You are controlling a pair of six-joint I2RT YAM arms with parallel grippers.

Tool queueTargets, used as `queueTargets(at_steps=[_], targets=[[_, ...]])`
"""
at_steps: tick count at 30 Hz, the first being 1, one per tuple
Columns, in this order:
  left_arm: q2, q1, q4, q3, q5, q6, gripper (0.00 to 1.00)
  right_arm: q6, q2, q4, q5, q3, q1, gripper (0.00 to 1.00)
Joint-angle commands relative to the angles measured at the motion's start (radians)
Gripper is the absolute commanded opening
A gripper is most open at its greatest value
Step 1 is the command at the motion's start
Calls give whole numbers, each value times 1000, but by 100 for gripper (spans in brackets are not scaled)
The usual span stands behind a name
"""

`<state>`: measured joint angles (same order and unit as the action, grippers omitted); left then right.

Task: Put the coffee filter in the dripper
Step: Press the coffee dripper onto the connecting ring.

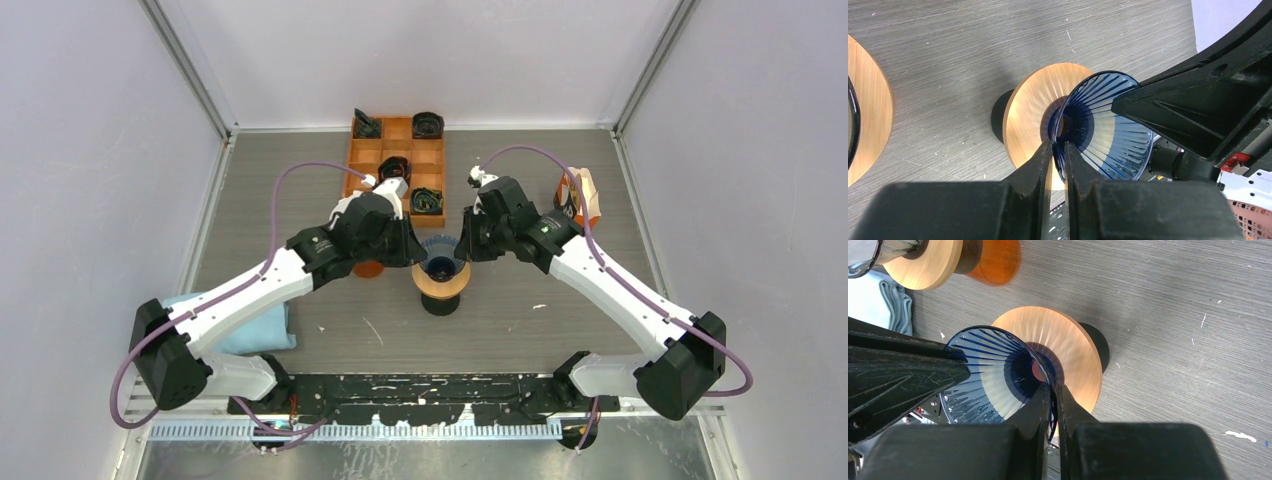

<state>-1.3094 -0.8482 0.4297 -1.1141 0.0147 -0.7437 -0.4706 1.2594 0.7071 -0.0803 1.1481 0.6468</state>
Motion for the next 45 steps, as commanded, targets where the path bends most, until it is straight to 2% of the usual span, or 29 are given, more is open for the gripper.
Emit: queueTargets(at_steps=[1, 19, 24, 29, 37, 45], targets=[[-27, -27, 16, -23, -18, 30, 7, 49, 47, 90, 84, -10, 18, 1], [-53, -89, 41, -9, -74, 35, 5, 31, 67, 95, 146, -130, 59, 1], [-39, -90, 54, -21, -93, 35, 7, 26, 45, 91, 141, -99, 60, 2], [-10, -89, 71, -45, -142, 44, 11, 29, 30, 92, 141, -15, 59, 11], [-2, -88, 116, -129, -211, 82, 23, 43, 61, 113, 170, 136, 59, 28], [-6, -79, 142, -188, -225, 115, 42, 75, 101, 142, 178, 285, 57, 45]])
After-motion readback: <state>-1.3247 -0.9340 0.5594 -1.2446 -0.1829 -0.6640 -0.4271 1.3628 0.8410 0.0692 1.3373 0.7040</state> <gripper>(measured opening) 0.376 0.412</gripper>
